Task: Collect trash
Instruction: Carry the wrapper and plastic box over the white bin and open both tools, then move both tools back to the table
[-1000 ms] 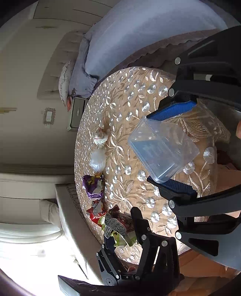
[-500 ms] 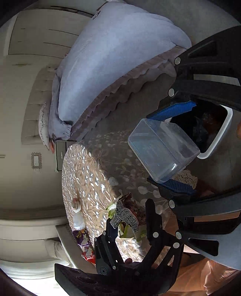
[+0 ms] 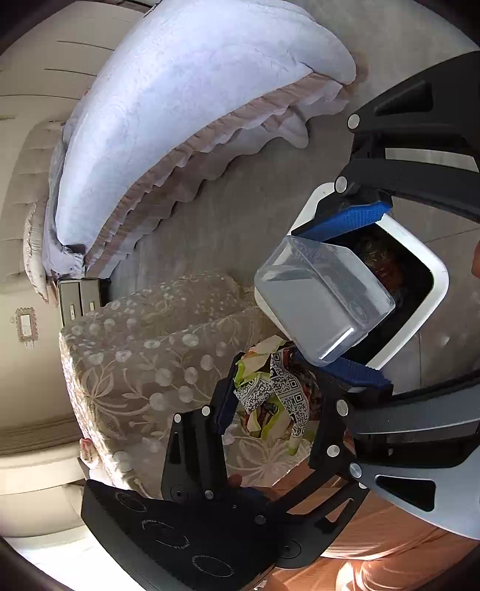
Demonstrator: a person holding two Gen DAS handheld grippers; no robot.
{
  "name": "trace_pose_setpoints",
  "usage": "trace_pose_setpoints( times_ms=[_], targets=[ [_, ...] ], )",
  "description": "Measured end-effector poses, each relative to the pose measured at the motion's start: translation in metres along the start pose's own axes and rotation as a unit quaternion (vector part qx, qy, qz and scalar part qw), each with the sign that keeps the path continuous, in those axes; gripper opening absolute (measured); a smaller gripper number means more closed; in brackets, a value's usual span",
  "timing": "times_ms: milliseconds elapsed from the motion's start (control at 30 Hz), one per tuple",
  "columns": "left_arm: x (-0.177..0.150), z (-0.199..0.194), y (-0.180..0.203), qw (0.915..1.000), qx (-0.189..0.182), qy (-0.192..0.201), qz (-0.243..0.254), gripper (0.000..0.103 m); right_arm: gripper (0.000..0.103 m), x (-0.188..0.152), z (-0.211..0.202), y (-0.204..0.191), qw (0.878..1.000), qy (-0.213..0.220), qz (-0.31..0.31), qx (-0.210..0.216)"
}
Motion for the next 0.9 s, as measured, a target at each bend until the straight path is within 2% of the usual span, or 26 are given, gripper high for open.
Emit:
trace_pose_setpoints(
  times_ms=[33,67,167,233,333,467,700,900],
  targets=[
    [-0.001,0.007,0.0,1.0,-0.009,-0.002,0.002,0.085,0.094,-0.005,0.005,0.003,1.0,-0.008,-0.01,0.003],
    [-0.003,0.014,0.0,0.9999,-0.012,-0.006,0.004,0.098,0.099,-0.007,0.008,0.005,1.0,-0.006,-0.021,-0.002],
    [-0.009,0.03,0.002,0.9995,-0.016,-0.024,0.014,0.098,0.099,-0.015,0.018,0.012,0.999,-0.033,-0.025,0.006],
    [-0.011,0.035,0.003,0.9994,-0.021,-0.026,0.011,0.098,0.099,-0.016,0.02,0.015,0.999,-0.034,-0.023,0.002],
    [-0.009,0.032,0.003,0.9993,-0.028,-0.024,0.008,0.098,0.099,-0.015,0.019,0.016,0.999,-0.035,-0.019,0.006],
    [-0.001,0.016,0.007,0.9997,-0.016,-0.01,0.012,0.098,0.099,-0.007,0.012,0.015,1.0,-0.024,-0.017,0.001],
    [0.024,-0.047,0.007,0.9987,0.024,0.043,0.011,0.098,0.099,0.025,-0.03,-0.009,0.999,0.034,-0.034,-0.007],
    [0.029,-0.108,0.005,0.9948,0.07,0.073,0.011,0.098,0.099,0.062,-0.076,-0.054,0.992,0.101,-0.07,0.003]
  ],
)
Point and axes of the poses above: each gripper's, at about its wrist camera, not at the fingertips, and z roughly the way its jaws point, y to its right, x to its top, the point moved 6 cm from there along z, roughly the way its jaws point, and after that the axes turned 8 degrees about z, right-handed, at the moved point
